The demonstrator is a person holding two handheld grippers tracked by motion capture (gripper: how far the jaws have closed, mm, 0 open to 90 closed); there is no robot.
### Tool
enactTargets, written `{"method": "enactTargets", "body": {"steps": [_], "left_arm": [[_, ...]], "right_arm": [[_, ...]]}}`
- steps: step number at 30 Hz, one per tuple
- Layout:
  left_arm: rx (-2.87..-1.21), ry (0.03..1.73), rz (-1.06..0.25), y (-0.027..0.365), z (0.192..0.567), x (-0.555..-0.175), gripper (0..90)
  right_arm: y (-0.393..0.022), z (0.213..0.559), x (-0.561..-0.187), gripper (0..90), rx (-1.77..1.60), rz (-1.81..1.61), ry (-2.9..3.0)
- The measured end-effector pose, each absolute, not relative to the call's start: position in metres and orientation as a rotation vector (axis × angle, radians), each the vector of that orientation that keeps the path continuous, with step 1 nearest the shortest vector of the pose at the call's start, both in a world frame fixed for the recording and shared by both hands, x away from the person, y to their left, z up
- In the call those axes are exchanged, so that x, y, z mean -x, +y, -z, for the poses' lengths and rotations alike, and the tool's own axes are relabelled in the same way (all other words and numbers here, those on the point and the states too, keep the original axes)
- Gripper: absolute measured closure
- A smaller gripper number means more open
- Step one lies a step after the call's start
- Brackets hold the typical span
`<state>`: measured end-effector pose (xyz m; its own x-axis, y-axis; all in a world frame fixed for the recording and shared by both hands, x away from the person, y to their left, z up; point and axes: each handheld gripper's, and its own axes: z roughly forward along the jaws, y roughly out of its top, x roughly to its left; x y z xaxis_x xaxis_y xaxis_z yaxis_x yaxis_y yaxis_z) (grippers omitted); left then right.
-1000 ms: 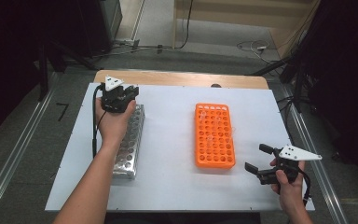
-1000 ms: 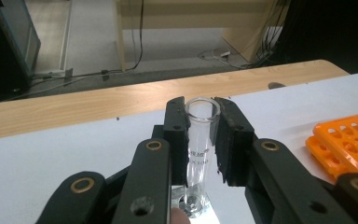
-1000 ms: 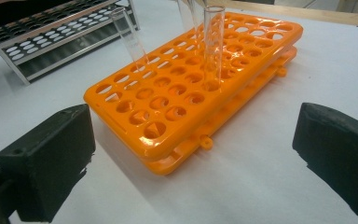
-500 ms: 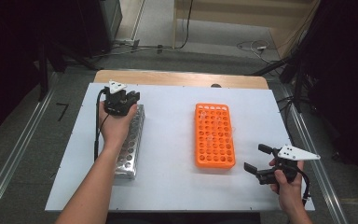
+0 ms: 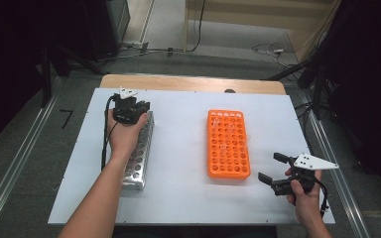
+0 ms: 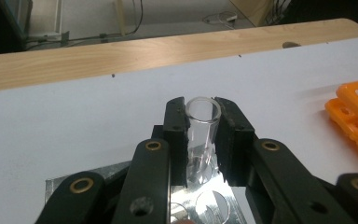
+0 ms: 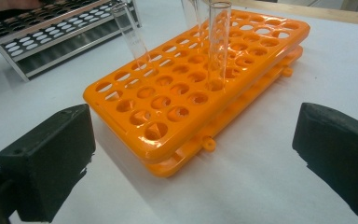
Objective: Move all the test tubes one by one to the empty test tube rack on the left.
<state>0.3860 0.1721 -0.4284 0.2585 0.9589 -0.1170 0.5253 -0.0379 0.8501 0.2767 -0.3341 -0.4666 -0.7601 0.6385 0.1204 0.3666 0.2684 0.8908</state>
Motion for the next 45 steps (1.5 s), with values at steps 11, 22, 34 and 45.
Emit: {"method": "enactTargets", "body": {"steps": [11, 22, 34, 45], "left_arm": [[-1.735, 1.431, -0.595, 0.171, 0.434, -0.390, 75.1], [-1.708, 1.398, -0.617, 0.175, 0.428, -0.382, 19.5], [-1.652, 1.222, -0.566, 0.177, 0.415, -0.342, 0.2], [-1.659, 1.102, -0.538, 0.162, 0.411, -0.300, 0.0]], "right_arm": [[-0.330, 0.469, -0.278, 0.0, -0.923, -1.532, 2.293], [-0.326, 0.472, -0.280, 0.0, -0.916, -1.519, 2.311], [-0.320, 0.474, -0.283, 0.0, -0.925, -1.491, 2.326], [-0.316, 0.471, -0.283, 0.0, -0.931, -1.497, 2.316]]}}
